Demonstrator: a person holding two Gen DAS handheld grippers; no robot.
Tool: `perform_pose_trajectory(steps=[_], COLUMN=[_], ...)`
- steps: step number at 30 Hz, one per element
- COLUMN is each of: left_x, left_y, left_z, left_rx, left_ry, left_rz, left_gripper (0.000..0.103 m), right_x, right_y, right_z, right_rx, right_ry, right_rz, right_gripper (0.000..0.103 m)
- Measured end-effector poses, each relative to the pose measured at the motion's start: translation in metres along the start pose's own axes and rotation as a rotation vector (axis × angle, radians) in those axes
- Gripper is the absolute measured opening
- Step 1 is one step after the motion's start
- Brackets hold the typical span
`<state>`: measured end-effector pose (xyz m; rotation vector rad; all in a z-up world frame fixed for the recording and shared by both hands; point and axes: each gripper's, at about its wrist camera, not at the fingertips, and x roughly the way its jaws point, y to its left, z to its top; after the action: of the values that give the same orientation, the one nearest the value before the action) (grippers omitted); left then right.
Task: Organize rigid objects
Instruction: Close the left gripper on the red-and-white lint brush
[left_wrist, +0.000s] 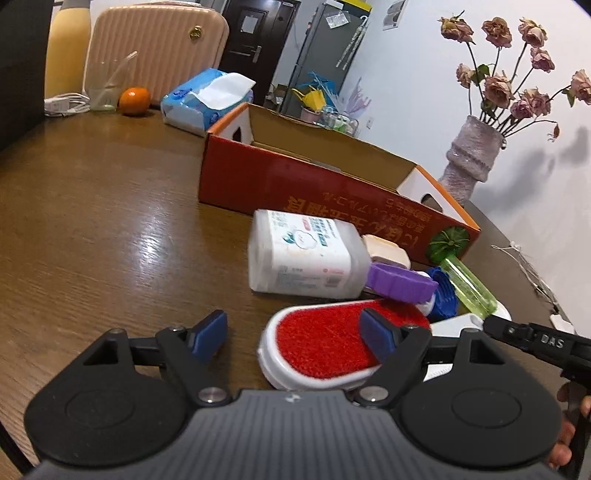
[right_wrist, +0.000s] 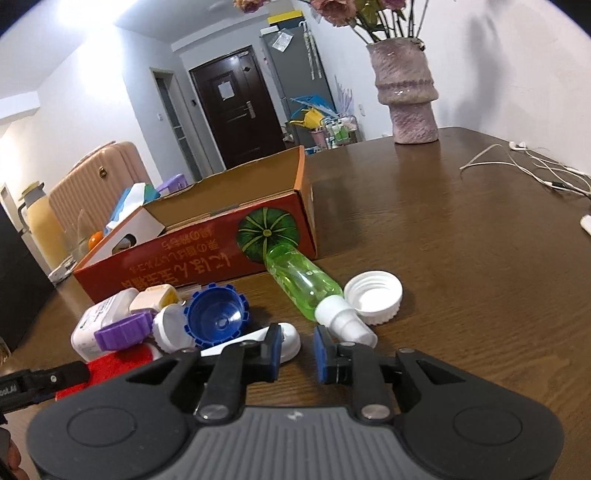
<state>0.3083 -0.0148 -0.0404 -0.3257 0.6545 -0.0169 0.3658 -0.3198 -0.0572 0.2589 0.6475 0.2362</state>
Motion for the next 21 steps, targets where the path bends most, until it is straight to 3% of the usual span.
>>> perform_pose_trajectory(steps=[1,2,6,8,11,15,19,21], left_x=[0.0,-0.001,0.003,0.005,-0.004,-0.013,-0.013,-0.011], left_y=[-0.001,-0.002,-0.006,-0.005,-0.005,-0.004,-0.012,-0.014], left_z=[-0.001,-0.002,-0.001,-0.001,-0.003,-0.009,-0.013,-0.013], left_rx=[-0.005,-0.011,-0.087,-0.136,-0.159,-0.165,-0.129,-0.112], left_ry=[-0.002,-0.005,0.031,0.046,0.028,0.018,0.003,-0.005], left_rz=[-0.014,-0.034,-0.066,-0.062,0.006,0.016,0.037,0.044], left_gripper=[0.073,0.062,0.055,0.058,0.074,0.084,0.083,0.071], right_x=[0.0,0.001,0.003,0.002,-0.002,-0.003,0.01,0.019], right_y=[0.001,0.001,0.007,0.016,0.018,0.001,-0.022,-0.026], right_z=[0.001,0.002,-0.002,-0.004,0.0,0.012,0.025,0.029], right_rx=[-0.004,0.002,0.046,0.025,0.004,-0.005,0.047,0.036], right_ry=[0.006,0.014,0.056,0.043,0.004,-0.03,-0.003,0.035], right_rz=[0.01,0.03,0.138,0.135,0.073,0.015,0.076,0.084], right_gripper=[0.009,0.005,0.002,0.002,0.005,0.027,0.028,0.025])
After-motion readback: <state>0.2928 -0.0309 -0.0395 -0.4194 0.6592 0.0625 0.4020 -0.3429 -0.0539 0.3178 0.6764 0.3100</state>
